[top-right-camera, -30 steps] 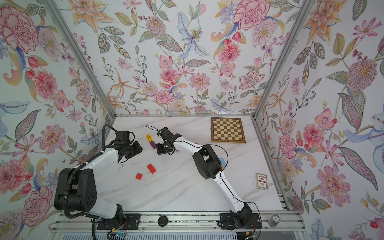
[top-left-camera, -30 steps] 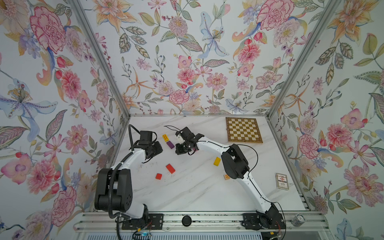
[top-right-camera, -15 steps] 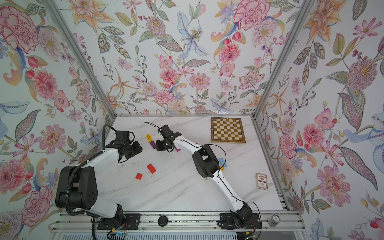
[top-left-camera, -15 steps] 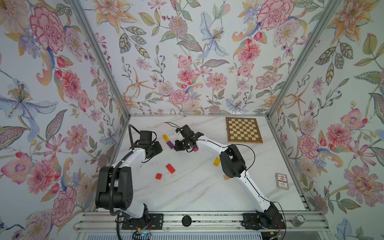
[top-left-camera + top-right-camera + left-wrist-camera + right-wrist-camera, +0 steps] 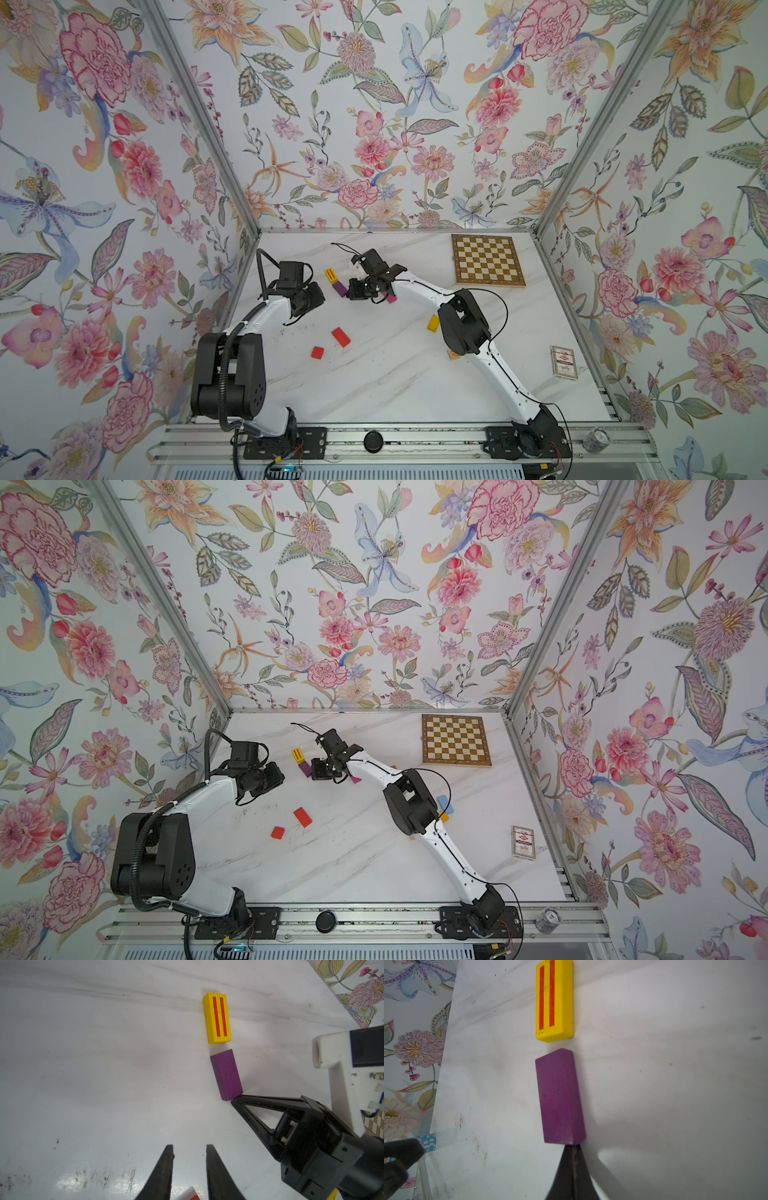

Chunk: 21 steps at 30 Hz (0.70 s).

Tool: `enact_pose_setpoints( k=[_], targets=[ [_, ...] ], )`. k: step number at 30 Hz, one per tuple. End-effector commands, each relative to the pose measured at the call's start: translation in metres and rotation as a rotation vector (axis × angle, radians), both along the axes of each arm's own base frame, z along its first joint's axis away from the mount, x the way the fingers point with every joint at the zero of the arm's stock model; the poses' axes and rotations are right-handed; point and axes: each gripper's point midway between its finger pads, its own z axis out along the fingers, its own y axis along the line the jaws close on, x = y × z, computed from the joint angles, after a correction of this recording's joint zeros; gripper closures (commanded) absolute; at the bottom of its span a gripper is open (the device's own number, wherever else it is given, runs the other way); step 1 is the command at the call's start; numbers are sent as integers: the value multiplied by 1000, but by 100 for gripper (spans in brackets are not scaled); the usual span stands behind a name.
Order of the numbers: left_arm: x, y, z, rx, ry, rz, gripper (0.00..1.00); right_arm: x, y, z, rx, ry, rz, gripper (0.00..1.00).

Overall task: Assemble the letter v with building blocks
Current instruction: Assemble the building block at the center of the board.

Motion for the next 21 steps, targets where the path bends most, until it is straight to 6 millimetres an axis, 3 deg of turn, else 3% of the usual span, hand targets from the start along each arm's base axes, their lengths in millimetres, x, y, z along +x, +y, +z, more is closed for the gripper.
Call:
enact_pose_setpoints(
  k=[1, 21],
  targets=[
    [4, 2, 0, -16, -2, 14, 70, 0, 2, -15, 3, 31, -9, 96],
    [-1, 1, -4, -22, 9, 15, 70, -21, 13, -20, 8, 78, 2, 98]
  ],
)
